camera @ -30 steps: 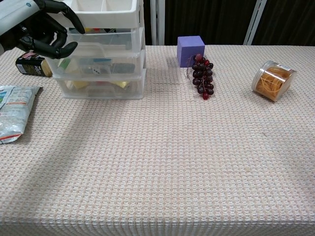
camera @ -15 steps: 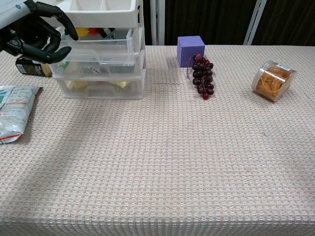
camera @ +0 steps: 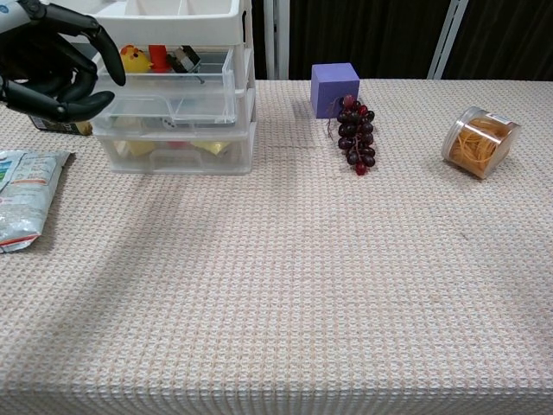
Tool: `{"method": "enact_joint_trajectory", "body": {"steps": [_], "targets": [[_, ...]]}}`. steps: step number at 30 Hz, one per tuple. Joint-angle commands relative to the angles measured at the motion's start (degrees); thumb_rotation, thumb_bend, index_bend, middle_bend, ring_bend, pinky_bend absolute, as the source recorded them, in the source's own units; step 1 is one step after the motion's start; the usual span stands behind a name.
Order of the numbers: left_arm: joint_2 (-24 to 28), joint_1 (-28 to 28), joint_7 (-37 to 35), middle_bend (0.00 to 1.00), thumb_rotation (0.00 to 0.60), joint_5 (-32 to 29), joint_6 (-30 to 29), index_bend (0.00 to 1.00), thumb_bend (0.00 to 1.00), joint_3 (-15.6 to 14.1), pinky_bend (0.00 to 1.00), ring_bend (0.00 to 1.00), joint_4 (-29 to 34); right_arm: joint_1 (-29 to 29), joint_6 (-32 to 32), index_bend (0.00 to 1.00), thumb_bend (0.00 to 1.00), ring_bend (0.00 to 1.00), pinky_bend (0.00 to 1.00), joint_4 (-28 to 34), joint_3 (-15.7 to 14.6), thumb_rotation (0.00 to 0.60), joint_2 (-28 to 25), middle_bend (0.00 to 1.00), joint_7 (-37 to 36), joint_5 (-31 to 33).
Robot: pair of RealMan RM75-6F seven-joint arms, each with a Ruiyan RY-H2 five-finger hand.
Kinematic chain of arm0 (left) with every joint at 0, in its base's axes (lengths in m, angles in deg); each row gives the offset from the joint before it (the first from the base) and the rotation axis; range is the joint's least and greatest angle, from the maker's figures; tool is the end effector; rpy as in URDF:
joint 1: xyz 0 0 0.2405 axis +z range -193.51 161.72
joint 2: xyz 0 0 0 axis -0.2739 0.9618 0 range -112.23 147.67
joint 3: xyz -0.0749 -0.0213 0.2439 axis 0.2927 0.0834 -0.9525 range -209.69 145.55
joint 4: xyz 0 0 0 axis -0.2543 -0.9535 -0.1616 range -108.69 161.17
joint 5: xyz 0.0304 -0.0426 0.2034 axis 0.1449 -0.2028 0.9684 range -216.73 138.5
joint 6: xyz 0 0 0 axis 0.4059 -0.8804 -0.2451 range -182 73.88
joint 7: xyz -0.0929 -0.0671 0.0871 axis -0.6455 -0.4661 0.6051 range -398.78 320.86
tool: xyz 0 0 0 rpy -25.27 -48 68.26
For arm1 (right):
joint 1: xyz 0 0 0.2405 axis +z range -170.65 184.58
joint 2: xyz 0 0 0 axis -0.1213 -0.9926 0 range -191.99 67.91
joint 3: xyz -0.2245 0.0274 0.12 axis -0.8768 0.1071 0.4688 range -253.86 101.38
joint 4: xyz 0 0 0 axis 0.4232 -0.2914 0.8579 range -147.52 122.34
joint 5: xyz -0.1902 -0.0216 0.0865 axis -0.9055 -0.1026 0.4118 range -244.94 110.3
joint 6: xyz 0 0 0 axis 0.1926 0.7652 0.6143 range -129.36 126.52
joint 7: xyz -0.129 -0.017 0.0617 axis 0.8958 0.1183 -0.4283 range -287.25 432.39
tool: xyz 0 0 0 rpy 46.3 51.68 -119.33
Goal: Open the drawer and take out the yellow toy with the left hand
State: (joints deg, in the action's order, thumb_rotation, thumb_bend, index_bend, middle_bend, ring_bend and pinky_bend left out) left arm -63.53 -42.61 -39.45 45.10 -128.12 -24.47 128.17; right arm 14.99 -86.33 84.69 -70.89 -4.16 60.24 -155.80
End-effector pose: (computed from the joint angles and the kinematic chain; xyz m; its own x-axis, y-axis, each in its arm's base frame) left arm -0.1473 0.2635 0.0497 -0.0104 0.1693 0.9855 0.9216 -0.3809 0.0751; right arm -0.2804 -0.2046 0.1881 0.2118 0.0366 0.9766 -0.9689 -0.1229 0.2147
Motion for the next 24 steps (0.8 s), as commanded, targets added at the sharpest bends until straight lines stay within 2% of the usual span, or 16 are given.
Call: {"method": "enact_joint_trajectory", "body": {"steps": [1, 2, 6, 9, 20, 24], "targets": [[1.7, 0.4, -0.7, 0.79, 0.600, 1.2, -0.1, 0.49, 0.38, -0.7, 1.00, 0.91, 1.8, -0.1, -0.1, 0.00, 0.29, 0.00, 0.00, 0.0, 0.0, 0.600, 0.0, 0.03, 0.0, -0.1], [1.9, 0.6, -0.7, 0.79, 0.600, 1.3, -0.4, 0.48, 0.37, -0.7, 1.00, 0.91, 1.9, -0.1, -0.2, 0.00, 0.29, 0.00, 0.00, 0.0, 0.0, 0.600, -0.1, 0.03, 0.0, -0.1], [1.7, 0.8, 1.5, 0.79, 0.600, 0.0, -1.0, 0.32, 0.36, 0.1, 1.00, 0.91, 1.4, -0.3, -0.4, 0.00, 0.29, 0.00, 0.00, 0.0, -0.1, 0.600, 0.0, 0.03, -0.1, -0.2], [0.9, 0.5, 4.0, 0.78, 0.600, -1.6, -0.6, 0.29, 0.35, 0.7, 1.00, 0.91, 0.4, -0.5, -0.7, 0.00, 0.29, 0.00, 0.00, -0.2, -0.2, 0.600, 0.0, 0.03, -0.4, -0.2], [-2.0, -0.9, 9.8, 0.79, 0.600, -6.7, 2.2, 0.30, 0.35, 1.8, 1.00, 0.91, -3.1, -0.9, -1.1, 0.00, 0.29, 0.00, 0.00, -0.8, -0.3, 0.600, 0.1, 0.03, -1.1, -0.2], [-1.7, -0.8, 8.9, 0.80, 0.600, -6.4, 2.1, 0.39, 0.35, 1.7, 1.00, 0.91, -2.2, -0.9, -1.0, 0.00, 0.29, 0.00, 0.00, -0.8, -0.3, 0.600, 0.1, 0.03, -1.1, -0.2]]}}
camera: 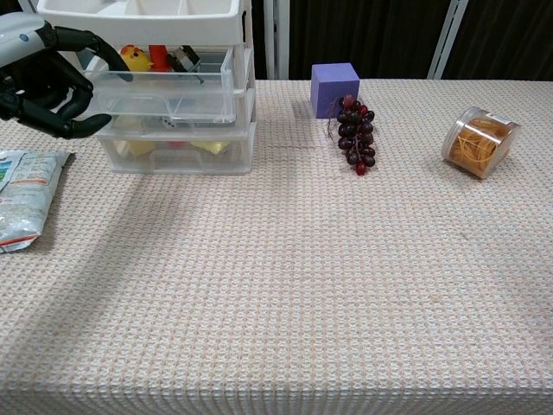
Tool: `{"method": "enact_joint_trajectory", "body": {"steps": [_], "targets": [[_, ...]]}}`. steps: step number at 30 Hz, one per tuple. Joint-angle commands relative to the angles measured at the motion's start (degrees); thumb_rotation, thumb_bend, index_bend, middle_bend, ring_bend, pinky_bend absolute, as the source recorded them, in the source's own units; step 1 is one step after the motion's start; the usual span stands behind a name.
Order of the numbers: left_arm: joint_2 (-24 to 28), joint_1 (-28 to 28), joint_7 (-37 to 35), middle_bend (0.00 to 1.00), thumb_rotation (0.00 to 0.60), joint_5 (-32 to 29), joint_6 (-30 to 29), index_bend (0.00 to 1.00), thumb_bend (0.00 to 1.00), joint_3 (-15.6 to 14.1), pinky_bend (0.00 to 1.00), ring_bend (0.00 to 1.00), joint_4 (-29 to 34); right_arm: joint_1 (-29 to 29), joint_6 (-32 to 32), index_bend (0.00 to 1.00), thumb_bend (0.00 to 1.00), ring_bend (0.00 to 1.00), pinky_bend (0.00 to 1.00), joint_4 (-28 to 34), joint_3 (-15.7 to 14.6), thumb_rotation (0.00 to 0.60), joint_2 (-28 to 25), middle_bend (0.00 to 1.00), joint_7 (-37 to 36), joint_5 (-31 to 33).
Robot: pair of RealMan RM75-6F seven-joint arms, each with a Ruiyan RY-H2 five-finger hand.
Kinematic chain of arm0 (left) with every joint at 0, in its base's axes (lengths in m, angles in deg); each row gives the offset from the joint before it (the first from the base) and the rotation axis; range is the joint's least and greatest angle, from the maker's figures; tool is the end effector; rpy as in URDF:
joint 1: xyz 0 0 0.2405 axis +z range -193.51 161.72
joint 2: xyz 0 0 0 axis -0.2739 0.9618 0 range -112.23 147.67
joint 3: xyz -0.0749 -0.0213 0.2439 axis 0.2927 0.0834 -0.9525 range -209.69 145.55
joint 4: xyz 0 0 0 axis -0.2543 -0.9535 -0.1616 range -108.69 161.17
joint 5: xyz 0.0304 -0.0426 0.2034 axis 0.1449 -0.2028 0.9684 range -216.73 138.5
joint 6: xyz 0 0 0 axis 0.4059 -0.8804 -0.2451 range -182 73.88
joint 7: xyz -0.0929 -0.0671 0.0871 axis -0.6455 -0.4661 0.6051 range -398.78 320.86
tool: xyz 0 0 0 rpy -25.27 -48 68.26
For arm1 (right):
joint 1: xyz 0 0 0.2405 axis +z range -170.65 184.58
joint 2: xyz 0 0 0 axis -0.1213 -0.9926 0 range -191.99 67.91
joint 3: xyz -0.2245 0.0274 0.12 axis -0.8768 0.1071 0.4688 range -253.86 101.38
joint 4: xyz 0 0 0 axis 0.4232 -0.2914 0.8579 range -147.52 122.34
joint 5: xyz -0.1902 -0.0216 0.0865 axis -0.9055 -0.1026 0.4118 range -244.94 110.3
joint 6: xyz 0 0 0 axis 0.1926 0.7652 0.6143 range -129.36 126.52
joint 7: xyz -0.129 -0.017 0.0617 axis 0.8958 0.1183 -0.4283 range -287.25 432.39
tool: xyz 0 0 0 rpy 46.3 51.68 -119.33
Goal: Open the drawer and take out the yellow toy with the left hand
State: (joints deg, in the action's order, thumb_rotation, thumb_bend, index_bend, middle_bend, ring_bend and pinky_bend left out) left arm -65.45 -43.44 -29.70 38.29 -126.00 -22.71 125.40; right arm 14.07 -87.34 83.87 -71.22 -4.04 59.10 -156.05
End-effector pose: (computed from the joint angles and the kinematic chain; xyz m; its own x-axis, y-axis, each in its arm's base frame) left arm -0.1598 0.2789 0.0403 0.1320 0.1299 0.9827 0.9471 -0.3092 -0.0863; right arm -0.2854 -0.1991 0.1901 0.2040 0.0437 0.9780 -0.9717 -0.1128 0.2077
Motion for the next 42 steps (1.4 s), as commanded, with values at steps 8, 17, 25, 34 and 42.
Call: {"method": "enact_joint_trajectory", "body": {"steps": [8, 17, 25, 34, 42], "targets": [[3.6, 0.9, -3.3, 0.80, 0.600, 2.5, 0.6, 0.47, 0.35, -2.0, 1.00, 0.91, 4.3, 0.3, 0.2, 0.00, 0.29, 0.00, 0.00, 0.4, 0.2, 0.600, 0.0, 0.03, 0.5, -0.1], [6.1, 2.6, -4.7, 0.80, 0.600, 4.1, -0.1, 0.47, 0.34, -4.1, 1.00, 0.91, 7.6, 0.3, 0.3, 0.00, 0.29, 0.00, 0.00, 0.8, 0.2, 0.600, -0.2, 0.03, 0.8, -0.2], [5.9, 3.9, -4.8, 0.80, 0.600, 4.9, -1.3, 0.41, 0.31, -5.1, 1.00, 0.91, 8.7, 0.4, 0.4, 0.00, 0.29, 0.00, 0.00, 0.6, 0.2, 0.600, -0.1, 0.03, 0.6, -0.2], [7.1, 5.1, -4.6, 0.78, 0.600, 6.1, -3.9, 0.29, 0.28, -4.4, 1.00, 0.91, 9.6, 0.1, 0.0, 0.00, 0.29, 0.00, 0.00, 0.3, 0.2, 0.600, -0.2, 0.03, 0.0, -0.1], [10.1, 6.7, -3.9, 0.77, 0.600, 8.9, -8.3, 0.31, 0.28, -3.1, 1.00, 0.89, 10.9, 0.0, -0.1, 0.00, 0.29, 0.00, 0.00, -0.3, 0.1, 0.600, -0.1, 0.03, -0.7, -0.3]]}}
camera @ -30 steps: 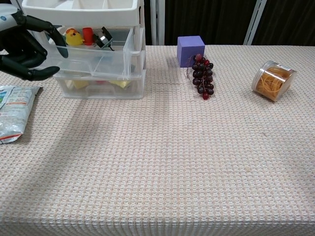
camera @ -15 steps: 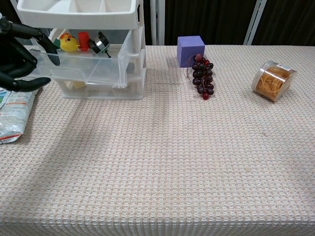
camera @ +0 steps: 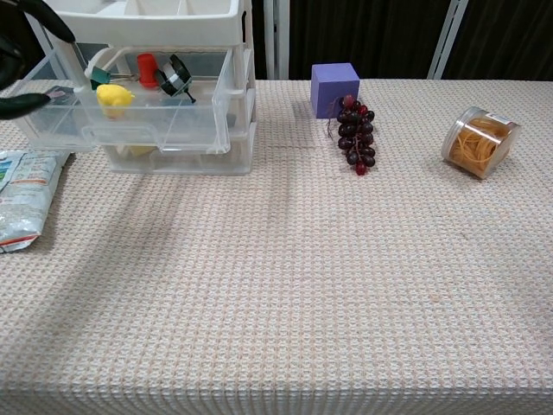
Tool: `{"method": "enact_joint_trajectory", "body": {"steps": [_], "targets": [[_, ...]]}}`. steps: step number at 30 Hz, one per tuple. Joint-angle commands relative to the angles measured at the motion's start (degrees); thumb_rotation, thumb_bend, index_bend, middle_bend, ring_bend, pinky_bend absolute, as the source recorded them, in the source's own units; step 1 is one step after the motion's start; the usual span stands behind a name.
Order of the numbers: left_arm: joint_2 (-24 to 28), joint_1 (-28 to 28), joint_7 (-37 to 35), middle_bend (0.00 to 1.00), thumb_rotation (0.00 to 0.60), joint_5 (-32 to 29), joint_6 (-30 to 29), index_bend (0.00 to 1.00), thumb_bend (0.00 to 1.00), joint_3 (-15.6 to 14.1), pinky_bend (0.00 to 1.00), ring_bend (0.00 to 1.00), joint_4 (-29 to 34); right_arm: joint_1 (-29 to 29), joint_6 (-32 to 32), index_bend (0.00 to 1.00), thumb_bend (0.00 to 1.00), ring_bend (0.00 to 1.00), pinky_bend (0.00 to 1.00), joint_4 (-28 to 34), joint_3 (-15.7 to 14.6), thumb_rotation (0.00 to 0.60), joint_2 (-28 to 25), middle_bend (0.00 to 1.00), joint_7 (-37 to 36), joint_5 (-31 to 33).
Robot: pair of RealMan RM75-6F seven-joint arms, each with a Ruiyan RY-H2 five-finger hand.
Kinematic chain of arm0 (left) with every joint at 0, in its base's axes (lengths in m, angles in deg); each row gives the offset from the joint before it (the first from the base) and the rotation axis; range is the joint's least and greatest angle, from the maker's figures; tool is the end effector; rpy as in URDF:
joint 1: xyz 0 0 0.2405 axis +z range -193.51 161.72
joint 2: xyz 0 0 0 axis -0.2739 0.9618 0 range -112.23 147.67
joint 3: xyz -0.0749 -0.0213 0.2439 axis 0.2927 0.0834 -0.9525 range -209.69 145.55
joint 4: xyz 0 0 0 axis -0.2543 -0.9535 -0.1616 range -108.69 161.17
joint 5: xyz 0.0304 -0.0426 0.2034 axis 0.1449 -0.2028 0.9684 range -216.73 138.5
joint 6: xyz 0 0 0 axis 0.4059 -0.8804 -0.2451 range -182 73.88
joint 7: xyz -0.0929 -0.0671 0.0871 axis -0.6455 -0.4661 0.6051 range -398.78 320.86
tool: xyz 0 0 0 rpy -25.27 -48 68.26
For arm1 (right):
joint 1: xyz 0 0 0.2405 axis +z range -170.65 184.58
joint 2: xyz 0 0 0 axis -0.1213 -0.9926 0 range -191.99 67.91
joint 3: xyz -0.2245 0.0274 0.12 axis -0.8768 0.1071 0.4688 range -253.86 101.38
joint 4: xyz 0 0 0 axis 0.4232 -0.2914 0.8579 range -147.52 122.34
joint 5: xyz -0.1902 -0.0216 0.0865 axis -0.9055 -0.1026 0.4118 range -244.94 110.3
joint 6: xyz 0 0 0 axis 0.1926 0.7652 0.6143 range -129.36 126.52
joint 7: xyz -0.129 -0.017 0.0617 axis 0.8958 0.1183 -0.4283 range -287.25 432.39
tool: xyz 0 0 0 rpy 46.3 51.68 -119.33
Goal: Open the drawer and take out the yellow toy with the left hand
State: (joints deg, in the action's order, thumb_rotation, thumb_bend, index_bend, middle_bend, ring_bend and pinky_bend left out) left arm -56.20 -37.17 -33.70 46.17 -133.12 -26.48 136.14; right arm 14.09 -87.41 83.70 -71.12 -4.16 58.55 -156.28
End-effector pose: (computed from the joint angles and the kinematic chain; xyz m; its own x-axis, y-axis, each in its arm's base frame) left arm -0.1626 0.2375 0.0881 0.0508 0.0906 0.9946 0.9453 -0.3256 -0.0186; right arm -0.2852 -0.1995 0.1911 0.1995 0.0453 0.9788 -0.9719 -0.1179 0.2036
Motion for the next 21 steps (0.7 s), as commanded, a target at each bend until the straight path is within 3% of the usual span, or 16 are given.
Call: {"method": "enact_joint_trajectory", "body": {"steps": [1, 6, 10, 21], "targets": [[1.2, 0.3, 0.4, 0.76, 0.600, 1.3, -1.4, 0.32, 0.28, 1.1, 0.99, 0.88, -0.2, 0.0, 0.0, 0.00, 0.29, 0.00, 0.00, -0.2, 0.0, 0.600, 0.1, 0.03, -0.2, -0.1], [1.5, -1.7, 2.2, 0.70, 0.600, 2.2, -0.7, 0.41, 0.29, 3.5, 0.96, 0.82, -3.0, 0.2, -0.1, 0.00, 0.29, 0.00, 0.00, -0.4, 0.0, 0.600, 0.1, 0.03, -0.5, -0.5], [2.4, -5.0, 4.0, 0.66, 0.600, 2.0, 3.5, 0.44, 0.29, 5.1, 0.93, 0.75, -5.7, 0.1, -0.5, 0.00, 0.29, 0.00, 0.00, -0.4, -0.1, 0.600, 0.0, 0.03, -0.7, -0.9], [3.5, -14.0, 6.7, 0.58, 0.600, 7.8, 13.1, 0.45, 0.28, 5.2, 0.73, 0.61, -14.3, -0.6, -0.8, 0.00, 0.29, 0.00, 0.00, -0.9, -0.4, 0.600, 0.1, 0.03, -1.3, -0.7]]}}
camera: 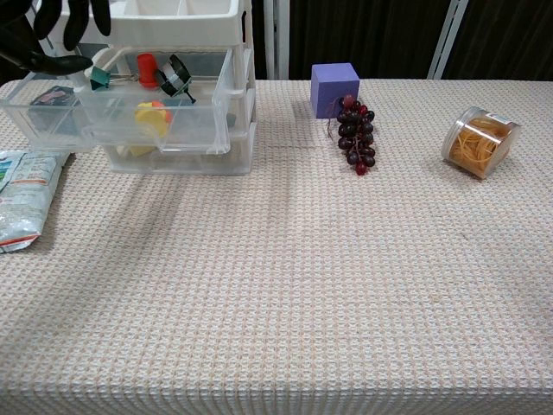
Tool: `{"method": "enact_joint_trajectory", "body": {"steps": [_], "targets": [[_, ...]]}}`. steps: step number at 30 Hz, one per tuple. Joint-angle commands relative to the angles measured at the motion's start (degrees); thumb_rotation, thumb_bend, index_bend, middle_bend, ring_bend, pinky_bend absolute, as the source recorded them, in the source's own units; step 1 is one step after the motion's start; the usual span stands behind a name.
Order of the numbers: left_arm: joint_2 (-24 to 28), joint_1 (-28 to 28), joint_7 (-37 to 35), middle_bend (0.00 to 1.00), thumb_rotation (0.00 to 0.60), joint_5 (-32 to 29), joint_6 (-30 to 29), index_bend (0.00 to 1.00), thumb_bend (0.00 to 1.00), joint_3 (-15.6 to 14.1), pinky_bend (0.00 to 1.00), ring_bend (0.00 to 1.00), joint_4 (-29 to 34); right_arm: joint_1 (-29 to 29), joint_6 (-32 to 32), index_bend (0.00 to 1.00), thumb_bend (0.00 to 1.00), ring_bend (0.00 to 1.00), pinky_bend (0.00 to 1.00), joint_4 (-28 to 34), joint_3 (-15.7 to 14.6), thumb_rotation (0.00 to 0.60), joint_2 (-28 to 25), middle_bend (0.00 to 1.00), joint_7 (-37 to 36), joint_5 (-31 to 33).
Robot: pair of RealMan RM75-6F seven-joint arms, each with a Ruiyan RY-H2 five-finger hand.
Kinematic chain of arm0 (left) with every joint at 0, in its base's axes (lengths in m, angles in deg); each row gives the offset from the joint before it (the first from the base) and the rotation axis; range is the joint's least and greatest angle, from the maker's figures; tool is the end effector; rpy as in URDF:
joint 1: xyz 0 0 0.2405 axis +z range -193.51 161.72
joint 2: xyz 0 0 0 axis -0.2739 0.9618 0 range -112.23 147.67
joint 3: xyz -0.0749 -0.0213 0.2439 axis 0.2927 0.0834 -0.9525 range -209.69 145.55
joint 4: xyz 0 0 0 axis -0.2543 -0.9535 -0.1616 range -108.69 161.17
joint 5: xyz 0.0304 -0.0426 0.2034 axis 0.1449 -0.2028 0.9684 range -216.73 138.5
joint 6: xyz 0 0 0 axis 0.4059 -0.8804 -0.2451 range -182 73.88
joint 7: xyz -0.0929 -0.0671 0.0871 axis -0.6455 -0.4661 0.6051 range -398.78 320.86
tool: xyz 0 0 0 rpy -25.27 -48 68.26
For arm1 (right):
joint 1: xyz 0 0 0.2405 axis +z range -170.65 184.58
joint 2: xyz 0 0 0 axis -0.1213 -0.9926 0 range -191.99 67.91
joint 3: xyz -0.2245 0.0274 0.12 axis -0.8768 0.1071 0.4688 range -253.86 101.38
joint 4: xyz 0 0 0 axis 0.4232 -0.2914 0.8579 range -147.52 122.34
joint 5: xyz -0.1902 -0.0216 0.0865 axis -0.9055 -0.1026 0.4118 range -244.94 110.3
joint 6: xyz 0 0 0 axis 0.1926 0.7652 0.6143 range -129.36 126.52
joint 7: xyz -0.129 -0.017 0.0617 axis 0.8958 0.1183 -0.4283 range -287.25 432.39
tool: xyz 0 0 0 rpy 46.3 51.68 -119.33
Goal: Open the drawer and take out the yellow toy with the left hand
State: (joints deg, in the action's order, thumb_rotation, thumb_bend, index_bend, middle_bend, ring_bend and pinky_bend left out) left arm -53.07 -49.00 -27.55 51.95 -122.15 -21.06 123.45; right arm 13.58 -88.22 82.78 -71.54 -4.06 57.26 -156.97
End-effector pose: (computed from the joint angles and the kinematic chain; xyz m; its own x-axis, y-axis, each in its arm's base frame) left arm -0.1392 0.3068 0.0949 0.4376 -0.0726 0.8962 0.7223 -0.5652 -0.3985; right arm -0.2884 -0.1956 0.1922 0.1922 0.0468 0.9802 -0.9730 -0.1212 0.1966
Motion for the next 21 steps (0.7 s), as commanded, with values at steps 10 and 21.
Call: {"method": "enact_joint_trajectory", "body": {"steps": [10, 21], "targets": [[2.9, -9.2, 2.7, 0.54, 0.600, 5.7, 8.9, 0.40, 0.27, -0.5, 0.68, 0.57, -5.8, -0.7, -0.6, 0.00, 0.29, 0.00, 0.00, 0.7, -0.1, 0.600, -0.7, 0.03, 0.8, 0.5], [7.2, -14.2, 0.1, 0.50, 0.600, 10.9, 13.5, 0.35, 0.17, -3.6, 0.68, 0.57, -7.0, -1.5, -1.2, 0.00, 0.29, 0.00, 0.00, 2.6, -0.2, 0.600, -1.2, 0.03, 2.5, 0.8]]}}
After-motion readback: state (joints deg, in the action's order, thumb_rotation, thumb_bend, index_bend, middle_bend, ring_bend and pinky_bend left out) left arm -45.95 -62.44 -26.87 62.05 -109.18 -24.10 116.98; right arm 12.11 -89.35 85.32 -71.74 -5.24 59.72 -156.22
